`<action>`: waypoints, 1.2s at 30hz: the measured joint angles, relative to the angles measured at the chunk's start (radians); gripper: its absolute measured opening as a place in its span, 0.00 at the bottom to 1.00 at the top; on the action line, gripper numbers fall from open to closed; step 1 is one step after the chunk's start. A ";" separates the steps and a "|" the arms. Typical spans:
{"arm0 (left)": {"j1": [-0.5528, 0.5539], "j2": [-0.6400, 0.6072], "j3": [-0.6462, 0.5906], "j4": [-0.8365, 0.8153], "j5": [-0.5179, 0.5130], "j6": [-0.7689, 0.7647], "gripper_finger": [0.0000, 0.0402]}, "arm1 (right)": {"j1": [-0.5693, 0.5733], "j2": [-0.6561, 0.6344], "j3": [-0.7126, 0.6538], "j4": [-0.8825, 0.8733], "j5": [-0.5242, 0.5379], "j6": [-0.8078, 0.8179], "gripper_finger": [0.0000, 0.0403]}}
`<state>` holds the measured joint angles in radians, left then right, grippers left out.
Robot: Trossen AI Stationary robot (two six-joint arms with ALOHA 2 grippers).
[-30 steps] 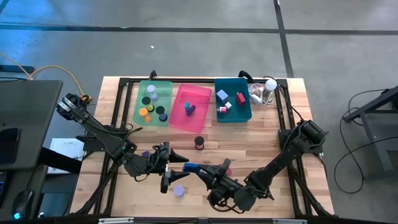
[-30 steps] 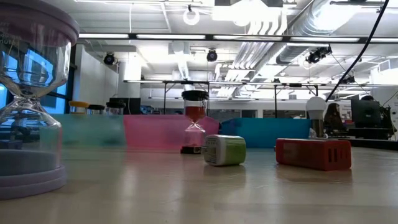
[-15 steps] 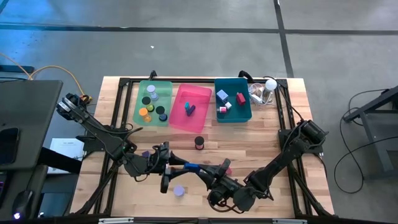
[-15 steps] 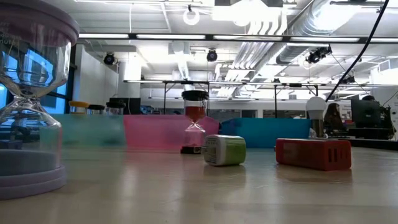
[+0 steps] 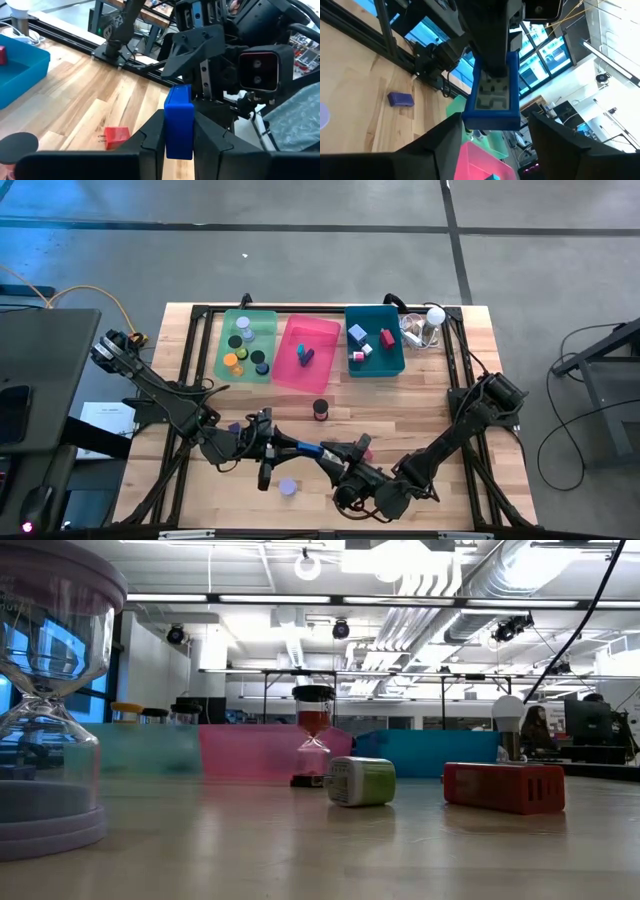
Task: Pick & Place Office items
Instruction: Put the blue digital clock into the pink bin
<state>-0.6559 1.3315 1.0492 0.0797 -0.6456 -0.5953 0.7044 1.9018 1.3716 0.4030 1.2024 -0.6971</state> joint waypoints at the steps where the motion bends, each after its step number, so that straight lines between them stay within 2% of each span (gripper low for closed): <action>1: 0.000 0.000 0.000 0.000 0.000 0.000 0.17 | 0.000 0.000 0.000 0.000 0.003 0.000 0.54; 5: 0.000 0.000 0.000 0.000 -0.004 0.000 0.17 | 0.007 0.000 0.000 0.000 0.055 -0.003 0.54; 11: 0.016 -0.001 0.000 -0.002 -0.051 0.074 0.17 | 0.023 0.000 0.000 0.003 0.275 -0.006 0.52; 15: 0.084 -0.024 0.000 -0.015 -0.072 0.126 0.17 | 0.032 0.000 0.000 0.003 0.348 -0.006 0.49; 23: 0.343 -0.114 0.001 -0.257 -0.060 0.072 0.17 | 0.037 0.000 0.000 0.002 0.321 -0.003 0.45; 28: 0.550 -0.120 0.001 -0.402 0.051 0.042 0.17 | 0.033 0.000 0.000 0.001 0.276 0.020 0.44; 32: 0.722 -0.092 0.001 -0.443 0.139 0.037 0.17 | 0.025 0.000 0.000 -0.001 0.244 0.045 0.44; 36: 0.862 -0.052 0.001 -0.458 0.289 -0.018 0.17 | 0.020 0.000 0.000 -0.005 0.231 0.047 0.44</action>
<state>0.2061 1.2793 1.0504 -0.3786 -0.3565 -0.6133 0.7243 1.9018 1.3720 0.3977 1.4335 -0.6497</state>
